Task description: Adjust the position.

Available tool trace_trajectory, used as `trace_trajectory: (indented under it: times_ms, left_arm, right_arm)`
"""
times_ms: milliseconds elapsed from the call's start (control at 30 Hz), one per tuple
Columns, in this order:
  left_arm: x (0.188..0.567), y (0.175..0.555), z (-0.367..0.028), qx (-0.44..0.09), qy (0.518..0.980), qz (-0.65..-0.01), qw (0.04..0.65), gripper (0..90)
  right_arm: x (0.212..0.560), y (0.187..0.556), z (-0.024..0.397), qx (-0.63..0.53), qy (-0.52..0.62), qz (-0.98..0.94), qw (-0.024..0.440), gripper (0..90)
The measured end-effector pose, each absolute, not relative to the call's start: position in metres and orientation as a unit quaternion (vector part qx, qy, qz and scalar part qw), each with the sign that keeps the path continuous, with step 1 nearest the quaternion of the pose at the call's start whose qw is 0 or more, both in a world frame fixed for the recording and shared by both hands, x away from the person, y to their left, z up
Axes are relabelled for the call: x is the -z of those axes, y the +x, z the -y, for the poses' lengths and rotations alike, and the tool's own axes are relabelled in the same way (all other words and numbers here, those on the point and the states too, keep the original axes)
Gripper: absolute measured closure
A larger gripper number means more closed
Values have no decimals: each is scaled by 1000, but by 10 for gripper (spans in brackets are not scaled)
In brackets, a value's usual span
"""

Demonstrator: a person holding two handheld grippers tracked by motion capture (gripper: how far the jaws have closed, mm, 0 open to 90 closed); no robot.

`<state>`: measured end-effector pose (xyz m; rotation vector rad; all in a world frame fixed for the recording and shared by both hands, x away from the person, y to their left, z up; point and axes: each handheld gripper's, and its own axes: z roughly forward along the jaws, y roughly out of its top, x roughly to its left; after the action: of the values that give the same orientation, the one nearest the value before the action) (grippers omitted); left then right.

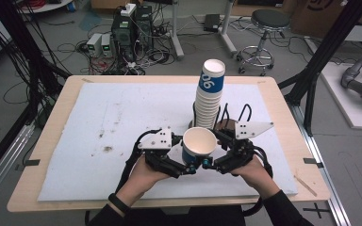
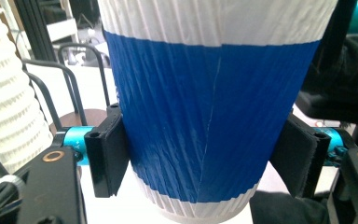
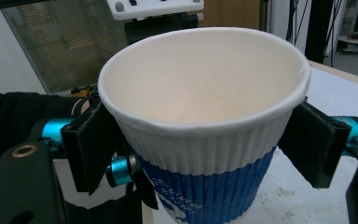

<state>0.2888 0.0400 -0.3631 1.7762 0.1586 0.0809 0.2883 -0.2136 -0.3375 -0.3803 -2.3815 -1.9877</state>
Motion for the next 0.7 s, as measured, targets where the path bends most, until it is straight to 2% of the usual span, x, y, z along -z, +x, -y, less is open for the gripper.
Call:
trace_trajectory:
  times_ms: [267,433,700]
  left_arm:
    - [367,290,-39,-17,775,-71,628,281]
    - [365,289,-38,-20,773,-76,630,214]
    - [360,287,-37,-14,759,-79,646,210]
  right_arm:
    - [336,287,212,641,-119,758,1,211]
    - [336,287,211,644,-115,756,-3,223]
    - [336,285,208,639,-110,761,-8,227]
